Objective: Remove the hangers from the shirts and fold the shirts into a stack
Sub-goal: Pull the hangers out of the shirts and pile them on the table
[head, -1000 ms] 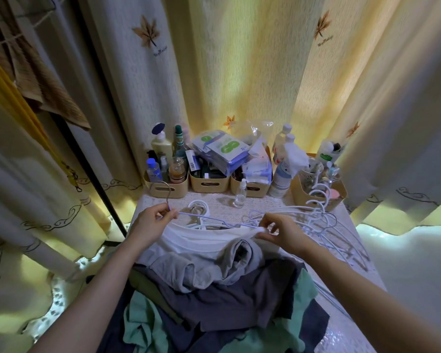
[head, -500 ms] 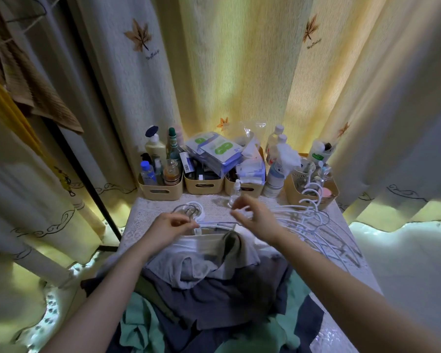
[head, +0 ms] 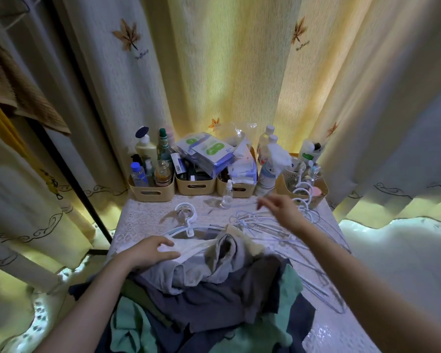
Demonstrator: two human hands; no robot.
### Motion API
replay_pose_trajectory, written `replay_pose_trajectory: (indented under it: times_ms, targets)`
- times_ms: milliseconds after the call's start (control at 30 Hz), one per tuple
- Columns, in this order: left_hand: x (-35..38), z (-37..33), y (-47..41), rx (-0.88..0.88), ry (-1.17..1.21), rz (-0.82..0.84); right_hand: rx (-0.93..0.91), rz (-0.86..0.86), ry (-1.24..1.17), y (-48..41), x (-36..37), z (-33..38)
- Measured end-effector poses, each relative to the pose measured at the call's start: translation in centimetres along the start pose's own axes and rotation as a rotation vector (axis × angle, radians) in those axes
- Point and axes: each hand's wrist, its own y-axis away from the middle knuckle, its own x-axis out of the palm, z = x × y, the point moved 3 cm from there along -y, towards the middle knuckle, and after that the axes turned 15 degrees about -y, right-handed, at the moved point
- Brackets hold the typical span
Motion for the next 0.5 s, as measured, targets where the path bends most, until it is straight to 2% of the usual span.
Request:
replay_pose_trajectory:
  times_ms: [67, 133, 233, 300, 400, 500]
  targets:
    - [0.6, -0.5, 0.2, 0.069, -0.06, 0.053, 0.07, -0.234, -0.043, -0.5, -4.6, -1.4]
    - [1.1, -0.8, 0.7, 0.107, -0.066, 0.147, 0.139, -0.381, -0.045, -0.6, -8.3, -3.2]
    - [1.8, -1.3, 1.6, 0.138, -0.069, 0.328, 0.35, -0.345, 0.027, 0.1, -10.0, -7.0]
    - [2.2, -1.6, 1.9, 0.126, -0.066, 0.384, 0.513, -0.276, 0.084, 1.2, -9.3, -9.6]
    - [2.8, -1.8, 1.1, 0.079, 0.004, 0.301, 0.654, -0.281, 0.081, 2.0, -7.9, -12.1]
    - [4.1, -1.6, 0.0, 0.022, 0.119, 0.171, 0.686, -0.32, 0.23, 2.1, -7.2, -12.9]
